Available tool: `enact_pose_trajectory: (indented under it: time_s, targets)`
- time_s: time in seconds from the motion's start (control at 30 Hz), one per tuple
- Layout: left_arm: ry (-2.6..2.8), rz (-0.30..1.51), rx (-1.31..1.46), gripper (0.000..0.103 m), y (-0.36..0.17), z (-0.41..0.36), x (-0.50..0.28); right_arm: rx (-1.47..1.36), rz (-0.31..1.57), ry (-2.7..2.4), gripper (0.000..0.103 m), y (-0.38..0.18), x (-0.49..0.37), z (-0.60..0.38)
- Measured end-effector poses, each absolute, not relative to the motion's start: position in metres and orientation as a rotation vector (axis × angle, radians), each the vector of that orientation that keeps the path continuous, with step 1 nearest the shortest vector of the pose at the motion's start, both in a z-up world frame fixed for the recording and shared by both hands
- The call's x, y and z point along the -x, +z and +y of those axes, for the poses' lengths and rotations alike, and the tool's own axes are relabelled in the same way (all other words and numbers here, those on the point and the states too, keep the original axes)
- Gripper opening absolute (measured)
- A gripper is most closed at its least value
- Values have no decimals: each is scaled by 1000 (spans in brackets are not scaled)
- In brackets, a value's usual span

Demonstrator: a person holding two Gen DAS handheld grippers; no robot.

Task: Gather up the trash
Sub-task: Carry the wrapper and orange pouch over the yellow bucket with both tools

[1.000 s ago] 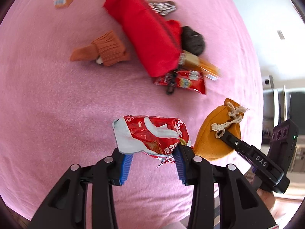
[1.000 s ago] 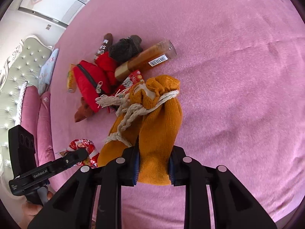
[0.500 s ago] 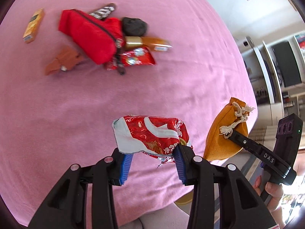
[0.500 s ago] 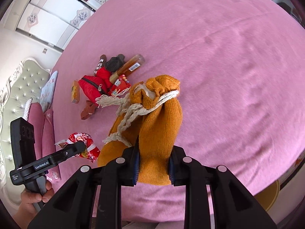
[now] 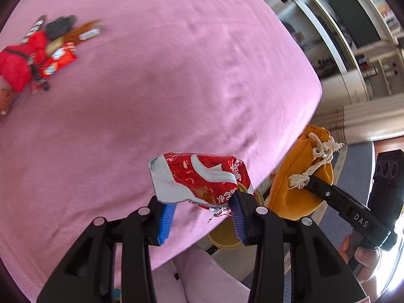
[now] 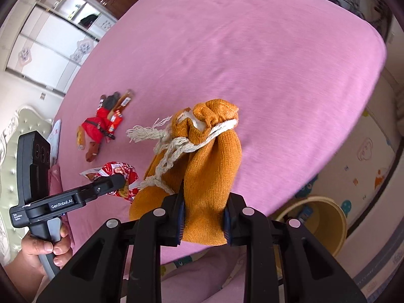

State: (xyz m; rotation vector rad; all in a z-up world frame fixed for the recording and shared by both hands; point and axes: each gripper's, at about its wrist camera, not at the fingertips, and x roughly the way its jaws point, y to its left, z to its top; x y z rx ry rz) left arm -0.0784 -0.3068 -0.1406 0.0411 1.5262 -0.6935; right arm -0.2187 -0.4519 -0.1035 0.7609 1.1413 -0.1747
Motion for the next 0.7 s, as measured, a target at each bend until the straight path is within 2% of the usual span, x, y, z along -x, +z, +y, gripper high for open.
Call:
enact_pose_trajectory:
  time_s: [0.43, 0.7]
  targets:
    - [-935, 1599, -408, 40, -183, -439, 186, -939, 1137, -425, 24, -143, 382, -512]
    - [-1019, 1632, -576, 40, -215, -483, 244, -994, 1188, -516, 24, -180, 450, -517]
